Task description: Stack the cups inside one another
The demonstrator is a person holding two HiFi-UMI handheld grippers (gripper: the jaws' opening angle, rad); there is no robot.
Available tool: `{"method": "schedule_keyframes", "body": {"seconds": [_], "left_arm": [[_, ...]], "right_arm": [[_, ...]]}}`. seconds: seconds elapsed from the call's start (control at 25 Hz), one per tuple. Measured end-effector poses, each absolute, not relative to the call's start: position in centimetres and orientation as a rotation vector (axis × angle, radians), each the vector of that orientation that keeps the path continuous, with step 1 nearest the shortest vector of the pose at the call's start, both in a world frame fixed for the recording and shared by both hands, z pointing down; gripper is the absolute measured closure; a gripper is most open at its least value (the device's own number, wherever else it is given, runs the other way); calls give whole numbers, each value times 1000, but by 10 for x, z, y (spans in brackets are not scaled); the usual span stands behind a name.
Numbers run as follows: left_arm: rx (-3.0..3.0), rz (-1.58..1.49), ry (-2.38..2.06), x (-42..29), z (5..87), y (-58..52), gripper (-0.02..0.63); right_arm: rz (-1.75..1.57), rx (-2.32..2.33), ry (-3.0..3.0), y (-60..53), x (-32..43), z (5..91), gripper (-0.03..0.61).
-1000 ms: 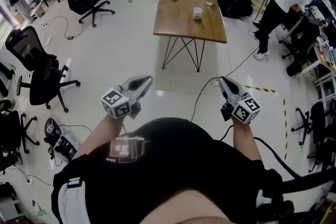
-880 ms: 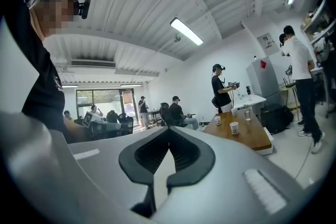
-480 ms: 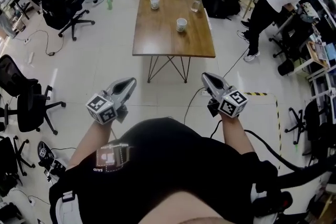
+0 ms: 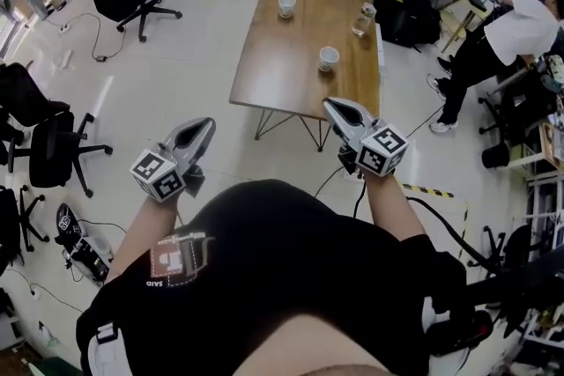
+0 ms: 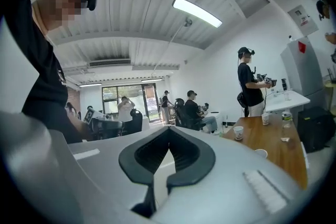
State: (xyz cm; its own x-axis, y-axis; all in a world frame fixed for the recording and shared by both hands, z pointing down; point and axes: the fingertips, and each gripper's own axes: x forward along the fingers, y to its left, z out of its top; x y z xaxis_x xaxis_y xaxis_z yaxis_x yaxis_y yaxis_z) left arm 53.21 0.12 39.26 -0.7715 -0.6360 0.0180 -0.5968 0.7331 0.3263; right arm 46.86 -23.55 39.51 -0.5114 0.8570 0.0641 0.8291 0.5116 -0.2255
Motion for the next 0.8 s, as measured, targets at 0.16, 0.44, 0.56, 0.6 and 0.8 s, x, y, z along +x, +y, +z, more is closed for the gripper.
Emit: {"method": "schedule_keyframes", "body": {"seconds": [0.16, 0.44, 0.56, 0.6, 0.8], "left_arm": [[966, -497, -2832, 514, 404, 66, 612], [1067, -473, -2811, 475, 399, 217, 612], [1093, -439, -2772, 462, 383, 274, 612], [1102, -426, -2765, 458, 378, 292, 612], [1088, -417, -2754, 431, 365, 360, 612]], "right_arm": [[241, -1459, -2557, -182, 446, 406, 565], [272, -1321, -2660, -53, 415, 402, 565], [321, -1285, -2665, 3, 407, 398, 565], [325, -1274, -2671, 20, 403, 396, 565], [307, -1287, -2638, 94, 388, 392, 565]]}}
